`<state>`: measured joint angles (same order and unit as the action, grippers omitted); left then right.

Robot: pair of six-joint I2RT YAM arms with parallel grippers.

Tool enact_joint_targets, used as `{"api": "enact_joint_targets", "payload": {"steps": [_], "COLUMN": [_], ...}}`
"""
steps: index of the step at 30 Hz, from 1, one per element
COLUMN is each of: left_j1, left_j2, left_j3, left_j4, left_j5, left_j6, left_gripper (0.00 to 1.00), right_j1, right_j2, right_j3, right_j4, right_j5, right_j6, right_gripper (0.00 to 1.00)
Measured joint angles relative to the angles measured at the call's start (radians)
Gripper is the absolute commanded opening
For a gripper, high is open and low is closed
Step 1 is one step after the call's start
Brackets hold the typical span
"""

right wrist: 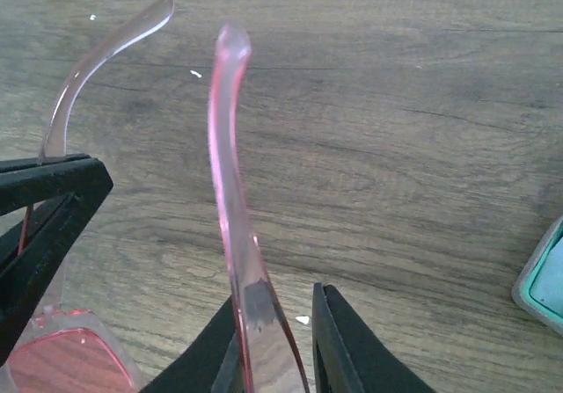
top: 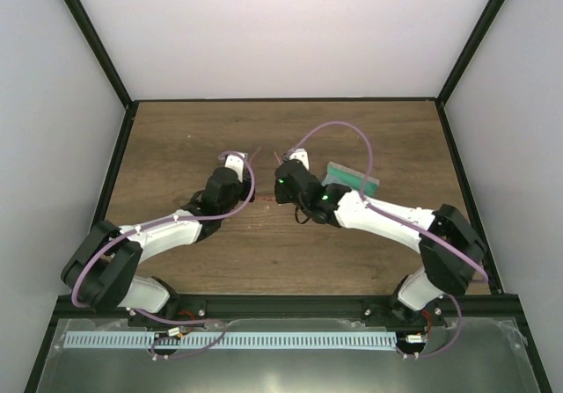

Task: Organize the sunglasses
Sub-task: Fold the sunglasses, then place the sunglasses at the center of the board.

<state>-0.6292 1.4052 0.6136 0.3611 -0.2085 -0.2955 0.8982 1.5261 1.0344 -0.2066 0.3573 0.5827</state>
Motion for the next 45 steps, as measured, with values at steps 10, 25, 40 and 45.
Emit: {"api": "enact_joint_targets", "payload": {"steps": [10, 25, 40, 45], "left_j1": [0.002, -0.012, -0.012, -0.012], "left_j2": [-0.006, -0.046, -0.095, -0.095], "left_j3": [0.0, 0.001, 0.002, 0.004], "left_j4": [-0.071, -0.101, -0.103, -0.11], "left_j5": [-0.047, -0.034, 0.018, 0.031], "left_j6": [0.036, 0.034, 0.035, 0.038], "left_gripper": [0.04, 0.04, 0.04, 0.04], "right_j1": [0.114, 0.141, 0.142, 0.142], "right_j2": [0.109, -0.171, -0.161, -0.158], "right_j3": [0.072, -0.072, -0.094, -0.095], "right_j4": [-0.105, 0.042, 0.047, 0.029], "right_j5": [0.112, 0.012, -0.079, -0.089], "right_j6": [-0.087, -0.204, -0.354, -0.382], "right_gripper": [0.12, 0.73, 0.84, 0.8]}}
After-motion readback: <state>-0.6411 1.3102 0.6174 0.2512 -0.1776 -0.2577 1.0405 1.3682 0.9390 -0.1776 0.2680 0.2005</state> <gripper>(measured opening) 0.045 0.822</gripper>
